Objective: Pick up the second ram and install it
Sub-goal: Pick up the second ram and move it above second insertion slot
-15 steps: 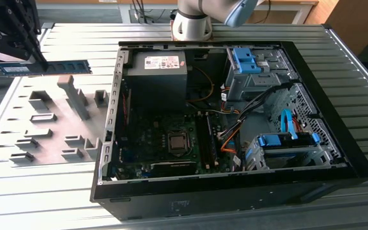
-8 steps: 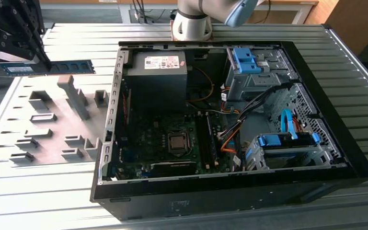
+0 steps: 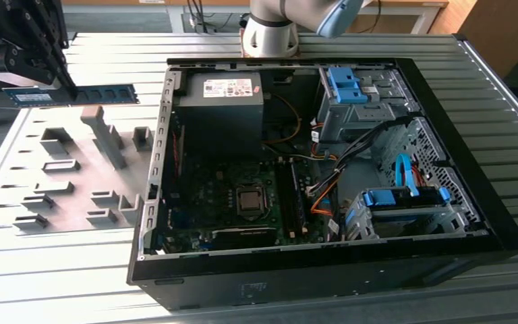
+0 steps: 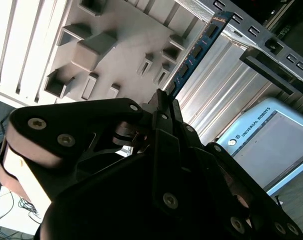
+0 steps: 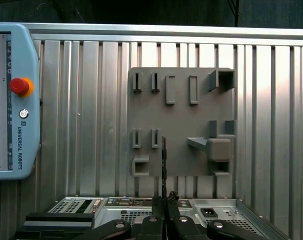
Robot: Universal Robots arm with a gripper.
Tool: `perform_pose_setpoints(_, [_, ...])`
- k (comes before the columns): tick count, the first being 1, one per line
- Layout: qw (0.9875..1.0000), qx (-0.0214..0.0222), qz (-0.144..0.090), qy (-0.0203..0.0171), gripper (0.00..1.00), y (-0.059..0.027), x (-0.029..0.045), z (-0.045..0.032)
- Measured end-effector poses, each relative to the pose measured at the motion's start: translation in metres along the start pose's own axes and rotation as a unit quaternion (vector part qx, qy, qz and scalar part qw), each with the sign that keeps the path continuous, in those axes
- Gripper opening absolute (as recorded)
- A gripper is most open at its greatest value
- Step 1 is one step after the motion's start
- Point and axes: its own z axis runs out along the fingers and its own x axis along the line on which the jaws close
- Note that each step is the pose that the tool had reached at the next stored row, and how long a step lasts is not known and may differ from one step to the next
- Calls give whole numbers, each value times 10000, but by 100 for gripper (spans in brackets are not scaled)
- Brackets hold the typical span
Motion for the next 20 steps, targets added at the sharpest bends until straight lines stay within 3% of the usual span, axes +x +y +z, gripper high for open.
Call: perform_pose_setpoints(20, [10000,0,0,0,14,-116,0,-1])
